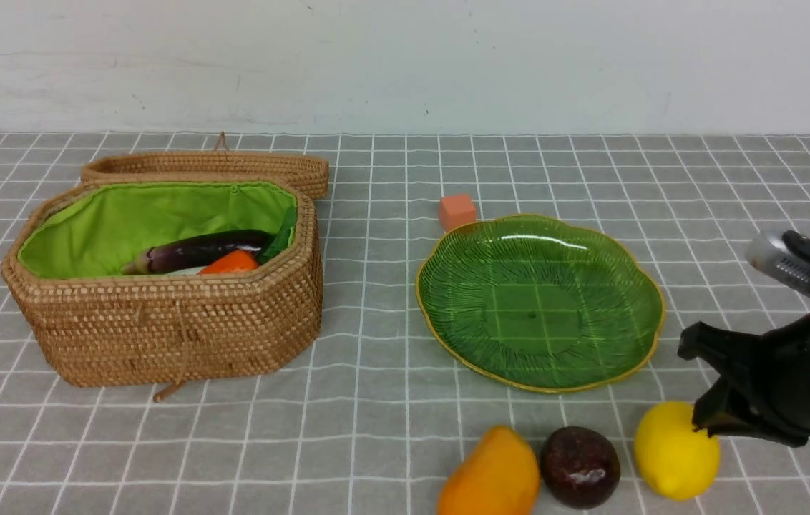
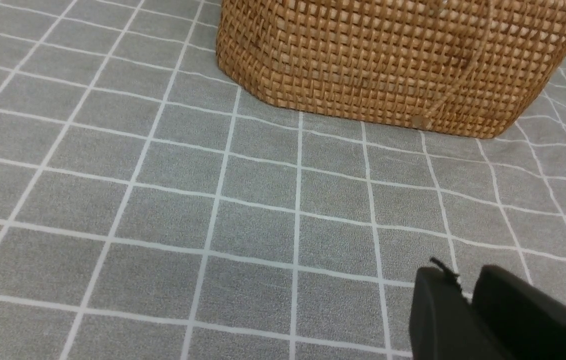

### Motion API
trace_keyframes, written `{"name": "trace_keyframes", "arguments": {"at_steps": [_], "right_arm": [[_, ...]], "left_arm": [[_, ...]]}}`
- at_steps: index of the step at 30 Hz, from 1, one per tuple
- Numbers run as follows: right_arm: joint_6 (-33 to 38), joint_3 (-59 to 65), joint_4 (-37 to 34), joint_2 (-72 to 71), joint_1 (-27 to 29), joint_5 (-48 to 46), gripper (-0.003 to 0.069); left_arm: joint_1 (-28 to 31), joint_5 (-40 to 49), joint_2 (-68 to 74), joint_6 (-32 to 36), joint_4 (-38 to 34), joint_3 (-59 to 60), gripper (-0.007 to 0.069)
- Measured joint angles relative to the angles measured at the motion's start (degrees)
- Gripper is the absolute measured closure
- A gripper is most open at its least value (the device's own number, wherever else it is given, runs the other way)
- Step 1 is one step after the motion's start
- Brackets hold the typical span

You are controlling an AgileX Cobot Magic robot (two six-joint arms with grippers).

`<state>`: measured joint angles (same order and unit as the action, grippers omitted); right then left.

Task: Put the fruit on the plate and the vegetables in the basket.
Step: Use the right arm to grab a lemon and put it into the right plate

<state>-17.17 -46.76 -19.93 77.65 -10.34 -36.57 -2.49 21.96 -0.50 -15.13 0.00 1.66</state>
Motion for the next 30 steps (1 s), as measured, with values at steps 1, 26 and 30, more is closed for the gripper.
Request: {"name": "trace_keyframes", "arguments": {"at_steps": [1, 26, 30], "right_arm": [[0.2, -0.03, 0.32, 0.0, 0.0, 0.19, 0.0447], [9.0, -1.13, -1.59, 12.66, 0.0, 6.14, 0.0113], [9.49, -0.81, -1.65, 11.41, 0.0, 3.59, 0.0113]], "left_arm": [[0.0, 0.0, 0.0, 0.0, 0.0, 0.0, 0.0522], [0.0, 0.0, 0.0, 0.0, 0.0, 0.0, 0.0522], [0.0, 0.0, 0.0, 0.0, 0.0, 0.0, 0.0522]]}}
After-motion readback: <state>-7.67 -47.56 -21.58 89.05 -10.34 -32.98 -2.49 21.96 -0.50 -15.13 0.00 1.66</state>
